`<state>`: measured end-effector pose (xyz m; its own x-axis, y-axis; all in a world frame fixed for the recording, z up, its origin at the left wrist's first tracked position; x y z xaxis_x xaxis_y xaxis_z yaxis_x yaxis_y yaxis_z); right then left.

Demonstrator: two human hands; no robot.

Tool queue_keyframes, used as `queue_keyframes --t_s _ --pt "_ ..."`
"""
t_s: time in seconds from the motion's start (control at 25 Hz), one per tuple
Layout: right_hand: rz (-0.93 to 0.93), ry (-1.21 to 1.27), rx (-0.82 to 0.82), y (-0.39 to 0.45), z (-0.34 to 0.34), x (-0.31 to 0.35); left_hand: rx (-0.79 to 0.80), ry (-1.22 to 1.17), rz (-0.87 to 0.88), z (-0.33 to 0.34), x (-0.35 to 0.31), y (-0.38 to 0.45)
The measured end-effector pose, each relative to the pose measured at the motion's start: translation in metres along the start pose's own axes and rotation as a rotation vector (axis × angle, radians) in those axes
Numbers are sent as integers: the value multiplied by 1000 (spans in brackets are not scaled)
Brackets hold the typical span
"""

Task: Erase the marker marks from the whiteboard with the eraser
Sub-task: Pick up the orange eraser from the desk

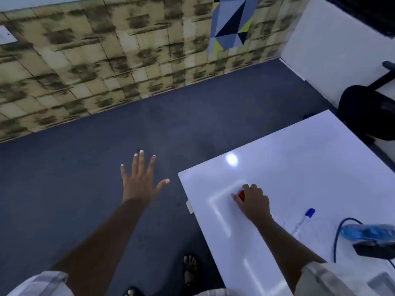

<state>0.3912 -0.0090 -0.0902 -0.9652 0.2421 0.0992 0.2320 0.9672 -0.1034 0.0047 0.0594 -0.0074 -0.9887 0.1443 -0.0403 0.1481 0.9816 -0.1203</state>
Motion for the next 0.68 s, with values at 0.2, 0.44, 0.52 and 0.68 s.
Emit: queue_keyframes --t_s 0.2,0.44,0.52,0.68 --pt "-69 -75 108 -39 17 -17 47 52 35 -1 -12 -8" --pt "-54 -41 129 -29 3 -7 61 54 46 1 -13 -24" --pt "-1 -49 181 -32 0 -10 59 57 36 3 -12 -29" --pt "21 -126 267 -46 -2 -19 46 68 23 2 -12 -37"
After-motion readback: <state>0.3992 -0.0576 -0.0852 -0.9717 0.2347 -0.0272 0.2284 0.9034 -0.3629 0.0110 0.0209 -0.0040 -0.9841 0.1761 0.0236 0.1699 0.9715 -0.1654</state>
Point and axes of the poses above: each hand's wrist, its own y-axis towards the middle knuckle, its own z-axis out of the palm, x = y × z, the point moved 6 cm from there along y, towards the middle knuckle, and after that the axes turned 4 degrees about z, right-handed, at the moved point
